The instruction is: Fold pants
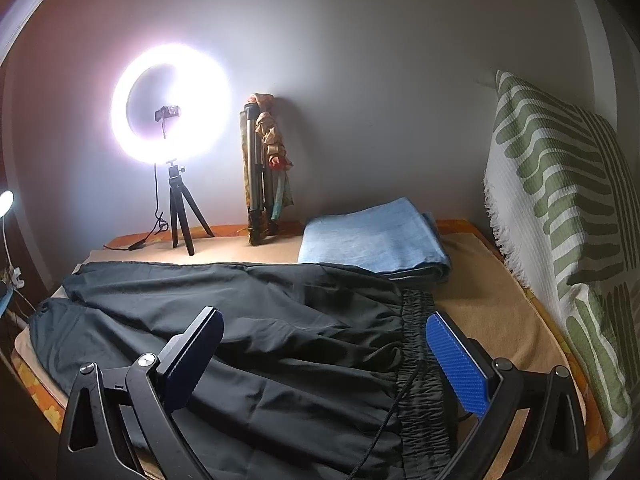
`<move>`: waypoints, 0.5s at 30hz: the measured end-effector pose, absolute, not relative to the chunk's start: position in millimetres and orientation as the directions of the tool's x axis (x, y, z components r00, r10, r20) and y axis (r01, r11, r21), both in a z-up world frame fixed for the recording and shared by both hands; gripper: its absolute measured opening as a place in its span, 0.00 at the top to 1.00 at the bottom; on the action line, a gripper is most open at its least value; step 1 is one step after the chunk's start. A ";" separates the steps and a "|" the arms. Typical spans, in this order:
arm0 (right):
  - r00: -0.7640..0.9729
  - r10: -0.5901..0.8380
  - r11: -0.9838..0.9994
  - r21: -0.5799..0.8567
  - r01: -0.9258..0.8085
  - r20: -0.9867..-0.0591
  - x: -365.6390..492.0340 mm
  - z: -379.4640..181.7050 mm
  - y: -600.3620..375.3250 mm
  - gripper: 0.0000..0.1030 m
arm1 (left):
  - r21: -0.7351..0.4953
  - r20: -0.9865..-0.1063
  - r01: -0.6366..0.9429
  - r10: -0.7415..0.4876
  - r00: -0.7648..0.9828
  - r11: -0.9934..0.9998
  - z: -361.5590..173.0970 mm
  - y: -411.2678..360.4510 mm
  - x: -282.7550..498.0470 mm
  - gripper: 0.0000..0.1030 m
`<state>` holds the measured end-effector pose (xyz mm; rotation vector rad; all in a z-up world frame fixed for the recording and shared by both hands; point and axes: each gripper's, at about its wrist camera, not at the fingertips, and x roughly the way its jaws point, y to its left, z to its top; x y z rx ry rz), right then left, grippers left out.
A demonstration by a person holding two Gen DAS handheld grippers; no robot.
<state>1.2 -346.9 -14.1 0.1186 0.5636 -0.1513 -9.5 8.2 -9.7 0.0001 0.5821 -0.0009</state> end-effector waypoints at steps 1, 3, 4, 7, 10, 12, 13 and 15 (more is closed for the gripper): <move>0.835 -0.108 0.982 0.073 0.174 -0.540 0.8 -14.3 -347.7 0.00 | 0.000 -0.550 0.001 -0.001 0.835 1.000 -9.7 8.2 -9.5 0.00; 0.834 -0.103 0.982 0.076 0.171 -0.542 0.8 -15.1 -348.9 0.00 | 0.002 -0.549 0.001 0.000 0.836 1.000 -10.0 8.0 -9.1 0.00; 0.833 -0.101 0.982 0.078 0.170 -0.544 0.5 -15.8 -348.8 0.00 | 0.001 -0.550 0.003 -0.002 0.835 1.000 -9.5 9.0 -9.2 0.00; 0.834 -0.101 0.982 0.078 0.170 -0.543 -0.1 -16.8 -348.7 0.00 | 0.002 -0.550 0.003 -0.002 0.835 1.000 -9.6 10.1 -8.8 0.00; 0.833 -0.101 0.982 0.079 0.170 -0.543 0.2 -16.8 -348.7 0.00 | 0.003 -0.549 0.003 -0.001 0.836 1.000 -9.6 10.9 -9.0 0.00; 0.833 -0.100 0.982 0.079 0.170 -0.544 0.4 -17.1 -348.5 0.00 | 0.003 -0.549 0.002 0.000 0.836 1.000 -9.3 11.1 -8.5 0.00; 0.833 -0.100 0.982 0.079 0.170 -0.544 0.5 -17.1 -348.4 0.00 | 0.003 -0.548 0.002 0.000 0.836 1.000 -8.9 11.5 -8.6 0.00; 0.834 -0.101 0.982 0.078 0.170 -0.543 0.7 -17.1 -348.0 0.00 | 0.002 -0.546 0.001 0.001 0.838 1.000 -8.7 11.4 -9.4 0.00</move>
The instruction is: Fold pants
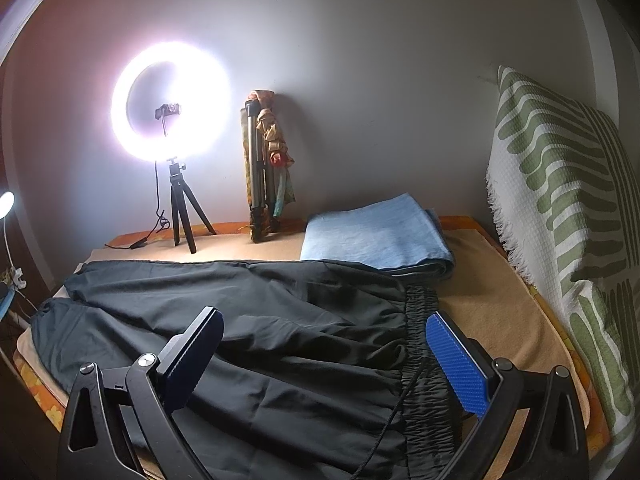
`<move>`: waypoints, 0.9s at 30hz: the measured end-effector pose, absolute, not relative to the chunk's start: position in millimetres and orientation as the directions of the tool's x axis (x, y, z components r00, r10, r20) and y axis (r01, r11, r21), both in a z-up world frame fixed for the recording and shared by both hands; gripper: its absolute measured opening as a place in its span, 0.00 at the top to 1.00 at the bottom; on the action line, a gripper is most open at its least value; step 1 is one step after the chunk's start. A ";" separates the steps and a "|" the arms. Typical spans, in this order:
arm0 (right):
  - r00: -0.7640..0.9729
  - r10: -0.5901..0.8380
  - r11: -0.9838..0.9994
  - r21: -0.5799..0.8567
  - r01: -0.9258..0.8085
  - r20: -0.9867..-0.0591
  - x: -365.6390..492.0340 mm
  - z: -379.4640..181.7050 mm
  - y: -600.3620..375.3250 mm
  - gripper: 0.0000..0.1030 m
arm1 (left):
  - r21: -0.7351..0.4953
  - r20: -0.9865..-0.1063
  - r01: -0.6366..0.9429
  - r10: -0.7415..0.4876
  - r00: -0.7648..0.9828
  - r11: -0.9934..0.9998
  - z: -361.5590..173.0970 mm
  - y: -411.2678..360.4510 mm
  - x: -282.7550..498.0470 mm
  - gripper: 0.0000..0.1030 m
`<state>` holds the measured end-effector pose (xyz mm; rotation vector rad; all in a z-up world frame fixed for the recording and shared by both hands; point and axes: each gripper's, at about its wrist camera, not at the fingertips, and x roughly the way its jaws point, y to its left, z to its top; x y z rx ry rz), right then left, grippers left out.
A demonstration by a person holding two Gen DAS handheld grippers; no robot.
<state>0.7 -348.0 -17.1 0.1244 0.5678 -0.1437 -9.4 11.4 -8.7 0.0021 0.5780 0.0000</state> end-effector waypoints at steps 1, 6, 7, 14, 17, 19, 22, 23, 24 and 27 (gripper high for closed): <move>0.833 -0.101 0.982 0.079 0.170 -0.544 0.7 -16.7 -348.5 0.00 | 0.002 -0.546 0.001 0.001 0.838 1.000 -8.6 11.3 -9.6 0.00; 0.833 -0.100 0.982 0.080 0.170 -0.544 0.9 -16.4 -348.3 0.00 | 0.003 -0.545 -0.001 0.003 0.838 1.000 -8.6 10.6 -9.7 0.00; 0.833 -0.101 0.982 0.079 0.171 -0.544 0.9 -16.5 -348.0 0.00 | 0.004 -0.545 -0.001 0.003 0.838 1.000 -8.6 10.5 -9.7 0.00; 0.833 -0.100 0.982 0.078 0.169 -0.544 1.1 -17.0 -347.4 0.00 | 0.004 -0.546 0.001 0.001 0.838 1.000 -9.1 10.9 -10.2 0.00; 0.832 -0.099 0.983 0.078 0.168 -0.545 1.7 -17.6 -346.2 0.00 | 0.004 -0.545 0.000 0.003 0.839 1.000 -9.2 10.9 -10.4 0.00; 0.832 -0.100 0.982 0.078 0.169 -0.545 1.3 -17.6 -346.4 0.00 | 0.005 -0.545 0.000 0.003 0.839 1.000 -9.2 10.6 -10.3 0.00; 0.833 -0.099 0.983 0.078 0.168 -0.545 2.1 -18.2 -344.4 0.00 | 0.005 -0.545 -0.001 0.003 0.838 1.000 -9.1 10.3 -10.3 0.00; 0.832 -0.100 0.983 0.077 0.168 -0.545 2.2 -18.2 -344.5 0.00 | 0.006 -0.545 -0.001 0.004 0.839 1.000 -9.1 10.3 -10.3 0.00; 0.832 -0.100 0.983 0.077 0.168 -0.545 2.1 -18.2 -344.6 0.00 | 0.007 -0.544 -0.001 0.004 0.839 1.000 -9.2 10.6 -10.2 0.00; 0.832 -0.099 0.983 0.076 0.167 -0.546 2.5 -18.8 -343.1 0.00 | 0.011 -0.543 -0.002 0.008 0.840 1.000 -9.0 12.0 -9.9 0.00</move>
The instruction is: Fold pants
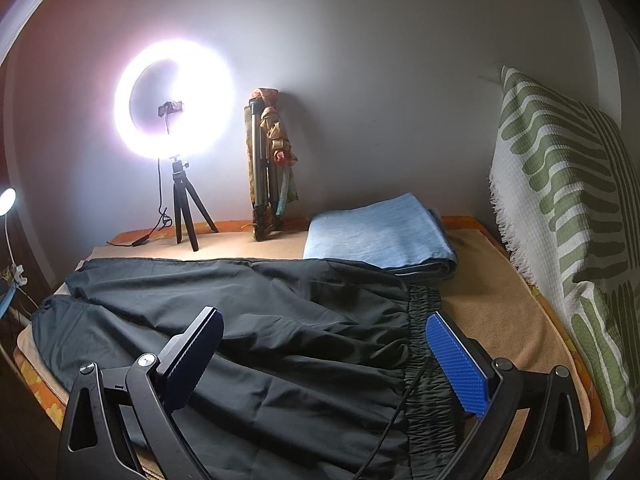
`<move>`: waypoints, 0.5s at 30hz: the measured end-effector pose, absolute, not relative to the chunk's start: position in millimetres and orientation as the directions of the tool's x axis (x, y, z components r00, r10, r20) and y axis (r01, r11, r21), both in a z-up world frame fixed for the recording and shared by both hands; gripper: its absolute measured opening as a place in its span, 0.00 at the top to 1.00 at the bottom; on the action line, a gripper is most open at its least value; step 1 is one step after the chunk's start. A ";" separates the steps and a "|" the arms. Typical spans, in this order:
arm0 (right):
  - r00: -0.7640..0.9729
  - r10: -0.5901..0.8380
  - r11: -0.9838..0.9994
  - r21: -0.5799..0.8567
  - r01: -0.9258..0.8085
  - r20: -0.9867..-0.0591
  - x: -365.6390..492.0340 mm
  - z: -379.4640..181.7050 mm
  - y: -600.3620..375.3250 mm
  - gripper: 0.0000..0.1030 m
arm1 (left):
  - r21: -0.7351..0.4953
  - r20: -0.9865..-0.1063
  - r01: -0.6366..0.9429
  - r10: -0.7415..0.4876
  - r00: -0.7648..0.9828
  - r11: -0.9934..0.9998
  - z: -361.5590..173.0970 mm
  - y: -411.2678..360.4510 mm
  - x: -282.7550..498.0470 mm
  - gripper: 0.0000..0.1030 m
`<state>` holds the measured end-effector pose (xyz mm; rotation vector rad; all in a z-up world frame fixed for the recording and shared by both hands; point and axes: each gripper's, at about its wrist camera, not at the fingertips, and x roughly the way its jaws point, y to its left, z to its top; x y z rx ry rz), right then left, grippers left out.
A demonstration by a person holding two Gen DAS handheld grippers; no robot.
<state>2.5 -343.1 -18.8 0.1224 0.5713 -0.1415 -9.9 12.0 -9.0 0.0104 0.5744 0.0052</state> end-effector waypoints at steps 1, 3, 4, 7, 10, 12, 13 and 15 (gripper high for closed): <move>0.832 -0.100 0.983 0.077 0.168 -0.546 2.1 -18.6 -343.6 0.00 | 0.012 -0.544 -0.004 0.010 0.839 1.000 -9.0 11.8 -10.2 0.00; 0.832 -0.098 0.983 0.079 0.168 -0.546 2.3 -18.8 -343.1 0.00 | 0.012 -0.543 -0.004 0.010 0.839 1.000 -8.6 12.8 -9.6 0.00; 0.832 -0.097 0.983 0.079 0.166 -0.546 2.1 -19.2 -342.2 0.00 | 0.013 -0.543 -0.004 0.011 0.840 1.000 -8.5 12.5 -9.6 0.00; 0.832 -0.094 0.983 0.080 0.164 -0.547 2.7 -19.8 -341.8 0.00 | 0.015 -0.542 -0.004 0.012 0.840 1.000 -8.4 12.9 -10.0 0.00; 0.832 -0.091 0.984 0.080 0.160 -0.548 2.5 -20.2 -341.4 0.00 | 0.017 -0.542 -0.005 0.014 0.840 1.000 -8.7 12.2 -10.3 0.00; 0.832 -0.087 0.984 0.082 0.156 -0.548 2.7 -20.2 -341.1 0.00 | 0.018 -0.545 -0.004 0.013 0.839 1.000 -9.1 12.5 -9.8 0.00; 0.832 -0.083 0.985 0.083 0.153 -0.548 3.1 -20.1 -341.0 0.00 | 0.017 -0.549 -0.005 0.014 0.836 1.000 -9.7 13.2 -8.5 0.00; 0.834 -0.077 0.986 0.083 0.145 -0.547 4.2 -20.1 -339.5 0.00 | 0.002 -0.560 -0.010 0.009 0.829 1.000 -10.8 17.7 -5.7 0.00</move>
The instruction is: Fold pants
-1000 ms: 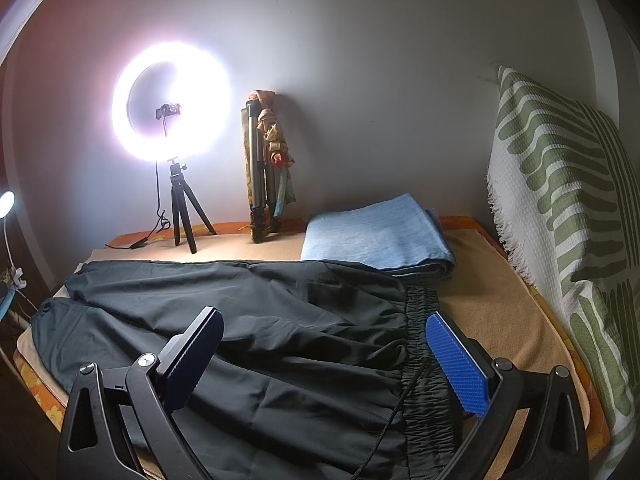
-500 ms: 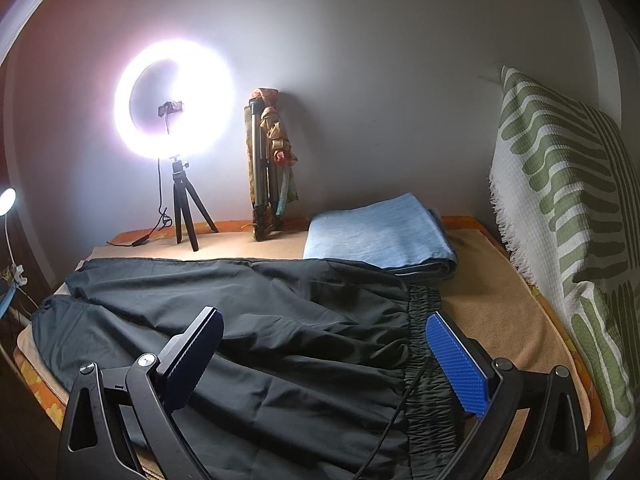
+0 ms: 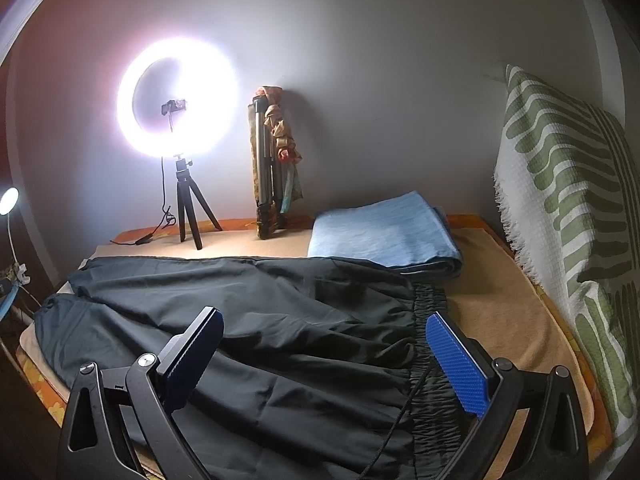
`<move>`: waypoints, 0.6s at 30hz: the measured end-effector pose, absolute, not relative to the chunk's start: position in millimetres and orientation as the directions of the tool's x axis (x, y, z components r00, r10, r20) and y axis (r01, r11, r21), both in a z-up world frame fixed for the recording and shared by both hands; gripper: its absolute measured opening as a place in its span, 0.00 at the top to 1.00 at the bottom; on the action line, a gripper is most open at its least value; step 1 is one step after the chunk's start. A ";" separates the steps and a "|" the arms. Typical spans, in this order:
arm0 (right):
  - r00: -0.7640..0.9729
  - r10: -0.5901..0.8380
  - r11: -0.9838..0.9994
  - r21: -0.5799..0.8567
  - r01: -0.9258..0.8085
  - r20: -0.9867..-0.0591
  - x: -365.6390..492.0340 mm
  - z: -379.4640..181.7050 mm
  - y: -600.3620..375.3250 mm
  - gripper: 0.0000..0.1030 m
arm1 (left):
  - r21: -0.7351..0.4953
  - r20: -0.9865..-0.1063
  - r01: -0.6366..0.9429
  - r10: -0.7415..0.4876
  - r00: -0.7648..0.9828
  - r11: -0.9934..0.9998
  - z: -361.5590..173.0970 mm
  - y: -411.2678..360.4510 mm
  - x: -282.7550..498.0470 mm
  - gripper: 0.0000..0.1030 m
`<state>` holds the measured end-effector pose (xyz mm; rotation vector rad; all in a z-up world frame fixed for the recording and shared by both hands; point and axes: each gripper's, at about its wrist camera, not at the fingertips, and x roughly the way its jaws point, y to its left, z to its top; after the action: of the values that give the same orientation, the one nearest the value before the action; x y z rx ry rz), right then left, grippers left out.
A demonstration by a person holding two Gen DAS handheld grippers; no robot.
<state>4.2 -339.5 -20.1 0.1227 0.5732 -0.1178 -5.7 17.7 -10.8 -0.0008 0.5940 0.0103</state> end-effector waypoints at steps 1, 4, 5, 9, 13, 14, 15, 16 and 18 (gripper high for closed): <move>0.834 -0.076 0.986 0.081 0.143 -0.546 4.9 -20.1 -339.3 0.00 | -0.004 -0.564 -0.009 0.005 0.826 1.000 -12.0 17.3 -4.9 0.00; 0.836 -0.057 0.988 0.088 0.124 -0.546 8.6 -19.7 -337.0 0.00 | -0.022 -0.570 -0.012 -0.003 0.822 1.000 -13.4 21.7 -1.2 0.00; 0.837 -0.049 0.989 0.090 0.116 -0.544 9.9 -19.4 -335.9 0.00 | -0.030 -0.570 -0.012 -0.007 0.822 0.999 -14.1 23.2 -0.4 0.00; 0.845 -0.021 0.993 0.088 0.080 -0.535 14.2 -18.6 -328.1 0.00 | -0.063 -0.562 -0.010 -0.027 0.827 0.998 -18.3 32.2 3.0 0.00; 0.856 0.017 0.997 0.079 0.028 -0.516 21.2 -18.4 -315.6 0.00 | -0.115 -0.555 -0.016 -0.051 0.830 0.993 -23.7 46.1 8.5 0.00; 0.857 0.024 0.997 0.077 0.018 -0.515 23.6 -18.8 -312.9 0.00 | -0.123 -0.558 -0.018 -0.054 0.828 0.992 -24.5 48.8 10.4 0.01; 0.858 0.036 0.997 0.080 0.005 -0.513 26.5 -18.9 -310.3 0.00 | -0.129 -0.560 -0.024 -0.053 0.827 0.991 -25.0 52.2 13.1 0.01; 0.858 0.062 0.996 0.091 -0.018 -0.509 30.1 -18.8 -307.2 0.00 | -0.127 -0.561 -0.029 -0.048 0.826 0.991 -25.1 53.6 14.5 0.03; 0.858 0.103 0.993 0.108 -0.056 -0.504 37.2 -19.0 -301.7 0.00 | -0.125 -0.568 -0.040 -0.039 0.822 0.991 -26.3 58.9 18.1 0.04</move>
<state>37.2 -301.7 -19.0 0.0910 0.5338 0.0834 18.1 58.9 -26.3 -0.1332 0.6056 0.0005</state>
